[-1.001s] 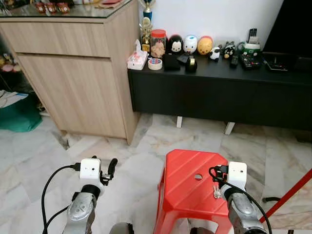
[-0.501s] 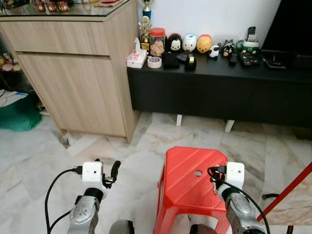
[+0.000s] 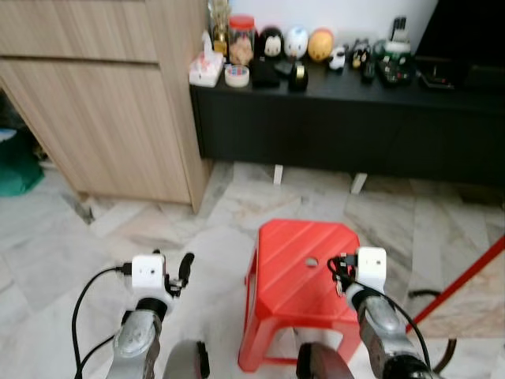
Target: Hang keys on a hook
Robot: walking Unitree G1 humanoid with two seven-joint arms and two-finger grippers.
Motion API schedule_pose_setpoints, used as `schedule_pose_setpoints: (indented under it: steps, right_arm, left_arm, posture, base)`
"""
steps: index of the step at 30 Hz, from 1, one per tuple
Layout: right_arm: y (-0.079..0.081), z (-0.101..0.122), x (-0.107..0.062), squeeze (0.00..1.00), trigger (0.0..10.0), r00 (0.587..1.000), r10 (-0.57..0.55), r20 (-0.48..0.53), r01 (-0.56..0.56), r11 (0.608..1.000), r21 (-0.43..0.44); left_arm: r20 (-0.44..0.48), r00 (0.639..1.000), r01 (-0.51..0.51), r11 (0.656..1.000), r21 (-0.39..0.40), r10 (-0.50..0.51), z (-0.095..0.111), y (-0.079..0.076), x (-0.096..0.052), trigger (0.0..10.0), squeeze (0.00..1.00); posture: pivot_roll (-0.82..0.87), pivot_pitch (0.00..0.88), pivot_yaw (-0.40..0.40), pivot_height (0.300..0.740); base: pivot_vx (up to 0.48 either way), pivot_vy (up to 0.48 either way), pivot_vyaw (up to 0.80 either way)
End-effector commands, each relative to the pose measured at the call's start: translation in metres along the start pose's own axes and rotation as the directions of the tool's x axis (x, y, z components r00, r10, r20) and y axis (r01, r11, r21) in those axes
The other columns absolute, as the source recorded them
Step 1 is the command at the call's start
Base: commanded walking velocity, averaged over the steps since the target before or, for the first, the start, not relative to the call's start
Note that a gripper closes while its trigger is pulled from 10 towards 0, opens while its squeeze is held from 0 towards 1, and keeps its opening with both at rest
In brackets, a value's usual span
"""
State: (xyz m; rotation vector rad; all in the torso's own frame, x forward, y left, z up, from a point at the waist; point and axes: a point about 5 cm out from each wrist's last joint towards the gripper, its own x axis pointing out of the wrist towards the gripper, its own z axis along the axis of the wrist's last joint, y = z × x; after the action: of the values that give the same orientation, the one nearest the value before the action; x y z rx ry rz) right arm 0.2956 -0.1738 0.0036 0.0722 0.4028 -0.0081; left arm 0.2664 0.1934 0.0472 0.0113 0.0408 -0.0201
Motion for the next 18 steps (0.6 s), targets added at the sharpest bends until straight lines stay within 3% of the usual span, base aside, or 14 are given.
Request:
schedule_pose_setpoints:
  steps: [1,10,13,18]
  right_arm:
    - [0.0004,-0.0039,0.0011,0.0,10.0,0.999,-0.009,-0.052,0.01,1.0,0.019]
    - [0.0027,-0.0045,0.0037,0.0,10.0,0.995,-0.028,-0.101,0.028,1.0,-0.006]
    - [0.004,-0.0083,0.0039,0.0,10.0,0.988,-0.041,-0.149,0.034,0.998,-0.054]
    - [0.0047,-0.0092,0.0037,0.0,10.0,0.987,-0.044,-0.151,0.04,0.999,-0.03]
  left_arm:
    - [-0.018,1.0,-0.007,1.0,-0.006,0.007,-0.0028,0.0011,-0.0062,10.0,0.0]
    - [-0.037,0.999,-0.016,1.0,0.002,0.017,-0.0063,0.0056,-0.0153,10.0,0.0]
    - [-0.039,0.999,-0.016,1.0,0.004,0.016,-0.0052,0.0061,-0.0146,10.0,0.0]
    - [-0.048,0.999,-0.019,1.0,0.003,0.019,-0.0059,0.0063,-0.0139,10.0,0.0]
  posture:
    - [0.08,0.157,-0.059,0.6]
    - [0.11,0.155,-0.051,0.6]
    - [0.1,0.151,-0.052,0.6]
    - [0.1,0.15,-0.052,0.6]
  base:
    - [0.0,0.0,0.0]
    - [0.0,0.0,0.0]
    - [0.0,0.0,0.0]
    - [0.0,0.0,0.0]
